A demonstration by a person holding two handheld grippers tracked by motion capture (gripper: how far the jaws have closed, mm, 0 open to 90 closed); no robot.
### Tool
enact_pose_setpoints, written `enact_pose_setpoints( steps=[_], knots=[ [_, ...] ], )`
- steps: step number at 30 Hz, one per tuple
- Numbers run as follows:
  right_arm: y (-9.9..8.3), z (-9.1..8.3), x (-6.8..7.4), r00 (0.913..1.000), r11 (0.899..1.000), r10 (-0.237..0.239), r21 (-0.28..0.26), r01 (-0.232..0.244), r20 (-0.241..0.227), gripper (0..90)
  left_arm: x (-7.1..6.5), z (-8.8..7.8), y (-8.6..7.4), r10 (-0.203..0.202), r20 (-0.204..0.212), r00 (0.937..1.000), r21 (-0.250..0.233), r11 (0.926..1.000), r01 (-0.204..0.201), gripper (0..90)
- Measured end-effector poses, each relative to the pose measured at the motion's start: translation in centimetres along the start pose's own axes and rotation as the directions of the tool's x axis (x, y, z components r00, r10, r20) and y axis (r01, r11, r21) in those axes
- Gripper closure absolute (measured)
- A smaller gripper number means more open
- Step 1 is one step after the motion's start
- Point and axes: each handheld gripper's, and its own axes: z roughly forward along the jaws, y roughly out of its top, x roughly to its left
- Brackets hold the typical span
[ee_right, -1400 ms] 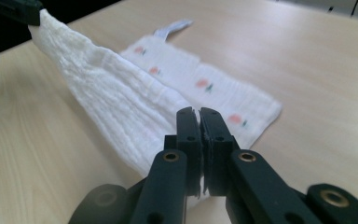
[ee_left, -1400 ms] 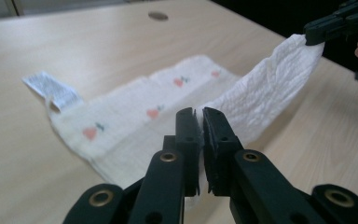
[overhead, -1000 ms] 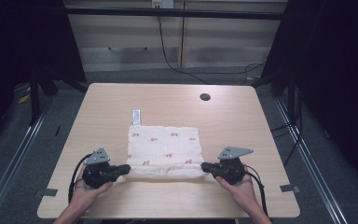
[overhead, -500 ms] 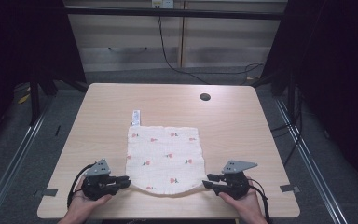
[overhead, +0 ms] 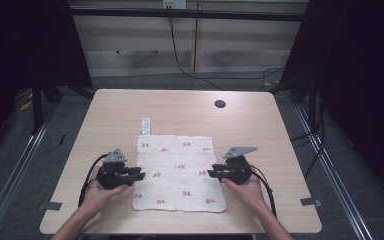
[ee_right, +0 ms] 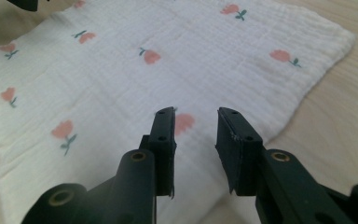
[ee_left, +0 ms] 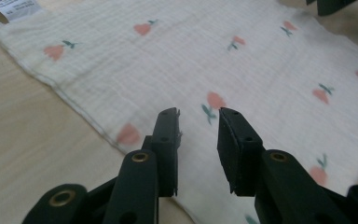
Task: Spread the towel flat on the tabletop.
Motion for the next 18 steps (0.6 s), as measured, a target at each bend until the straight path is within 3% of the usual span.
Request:
enact_pose_setpoints(
  steps=[5, 8, 14, 18],
  knots=[
    [0.9, 2.3, -0.6, 1.0, 1.0, 0.006, 0.023, -0.006, 0.0, 68.5, 0.7, 1.5, 1.2, -0.034, -0.009, 0.9994, -0.032, 0.9989, 0.034, 68.3],
    [0.6, 2.8, -0.6, 0.9999, 0.999, -0.006, 0.038, 0.006, 0.01, 67.1, 0.5, 2.4, 0.8, -0.004, -0.027, 0.9996, 0.001, 1.0, 0.004, 68.6],
    [-0.4, 2.2, -0.6, 0.9992, 0.998, -0.04, 0.047, 0.04, -0.002, 67.0, 1.4, 2.9, -0.2, -0.02, -0.064, 0.9978, 0.019, 0.9996, 0.021, 67.9],
    [-0.9, 1.8, -0.5, 0.9973, 0.997, -0.073, 0.041, 0.072, 0.013, 66.9, 0.9, 3.1, -0.3, 0.028, -0.065, 0.9975, 0.024, 0.9993, -0.027, 67.2]
  ],
)
